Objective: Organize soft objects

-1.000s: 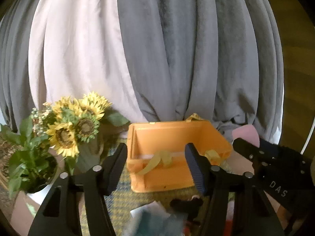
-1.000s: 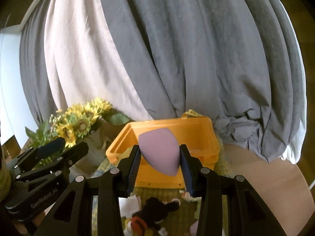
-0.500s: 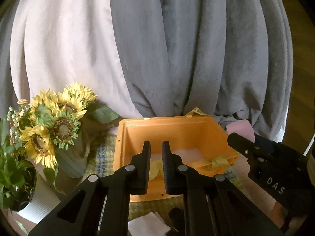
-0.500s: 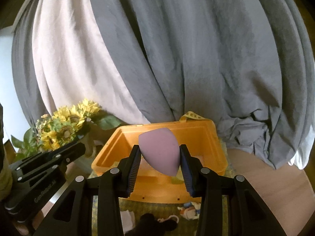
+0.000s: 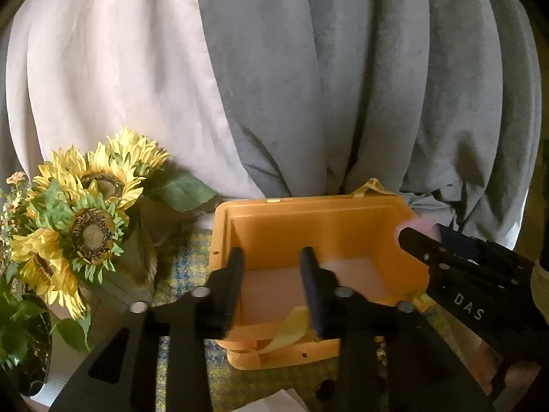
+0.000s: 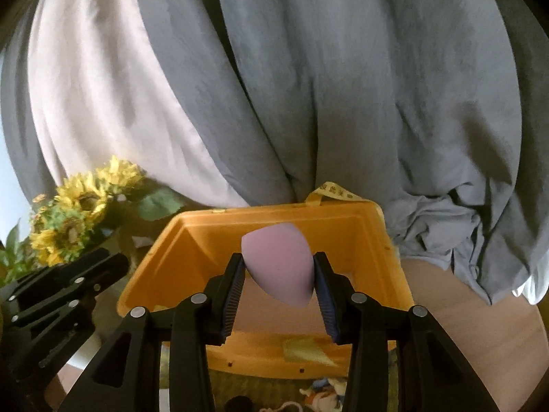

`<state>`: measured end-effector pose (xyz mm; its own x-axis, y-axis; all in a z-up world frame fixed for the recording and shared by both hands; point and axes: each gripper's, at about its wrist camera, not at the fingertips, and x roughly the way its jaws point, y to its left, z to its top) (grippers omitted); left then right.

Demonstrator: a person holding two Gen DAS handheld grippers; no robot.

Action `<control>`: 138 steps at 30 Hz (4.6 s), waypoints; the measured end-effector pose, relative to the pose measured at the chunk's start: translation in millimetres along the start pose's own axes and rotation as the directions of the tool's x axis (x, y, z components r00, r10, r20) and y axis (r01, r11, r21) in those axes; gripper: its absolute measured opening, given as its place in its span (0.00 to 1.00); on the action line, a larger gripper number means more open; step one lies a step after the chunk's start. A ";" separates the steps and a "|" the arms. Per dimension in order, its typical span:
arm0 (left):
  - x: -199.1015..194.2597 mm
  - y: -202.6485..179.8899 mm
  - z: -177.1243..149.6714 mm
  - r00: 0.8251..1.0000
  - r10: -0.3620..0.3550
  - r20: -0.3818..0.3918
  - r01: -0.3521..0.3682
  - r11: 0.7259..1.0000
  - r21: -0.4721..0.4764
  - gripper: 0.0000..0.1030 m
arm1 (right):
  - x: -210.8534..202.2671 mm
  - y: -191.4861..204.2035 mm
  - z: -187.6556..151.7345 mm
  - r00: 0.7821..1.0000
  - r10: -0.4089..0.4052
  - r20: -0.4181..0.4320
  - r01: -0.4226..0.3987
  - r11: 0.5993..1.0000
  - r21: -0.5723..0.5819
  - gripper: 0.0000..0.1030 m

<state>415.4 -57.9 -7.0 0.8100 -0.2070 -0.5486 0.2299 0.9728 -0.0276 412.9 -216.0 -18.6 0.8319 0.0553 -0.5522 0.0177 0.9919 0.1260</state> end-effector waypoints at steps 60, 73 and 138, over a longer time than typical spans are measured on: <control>-166.8 76.8 -145.6 0.988 0.157 -0.004 -0.157 0.985 -0.067 0.93 | -135.1 101.4 -118.5 0.999 -0.035 0.023 0.035 0.999 0.006 0.87; -130.0 95.8 -175.3 0.989 0.102 -0.103 -0.104 0.994 -0.016 0.93 | -114.2 113.9 -153.2 0.991 -0.119 -0.053 0.121 0.992 0.035 0.87; -71.8 69.4 -199.3 0.962 0.084 -0.259 -0.103 0.993 -0.058 0.69 | -46.3 65.5 -197.0 0.963 -0.103 -0.248 0.134 0.985 0.111 0.42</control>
<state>265.7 45.2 -136.1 0.6590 -0.0904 -0.7467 0.1139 0.9933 -0.0197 266.3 -131.0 -147.1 0.6615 -0.0209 -0.7496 0.1906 0.9715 0.1412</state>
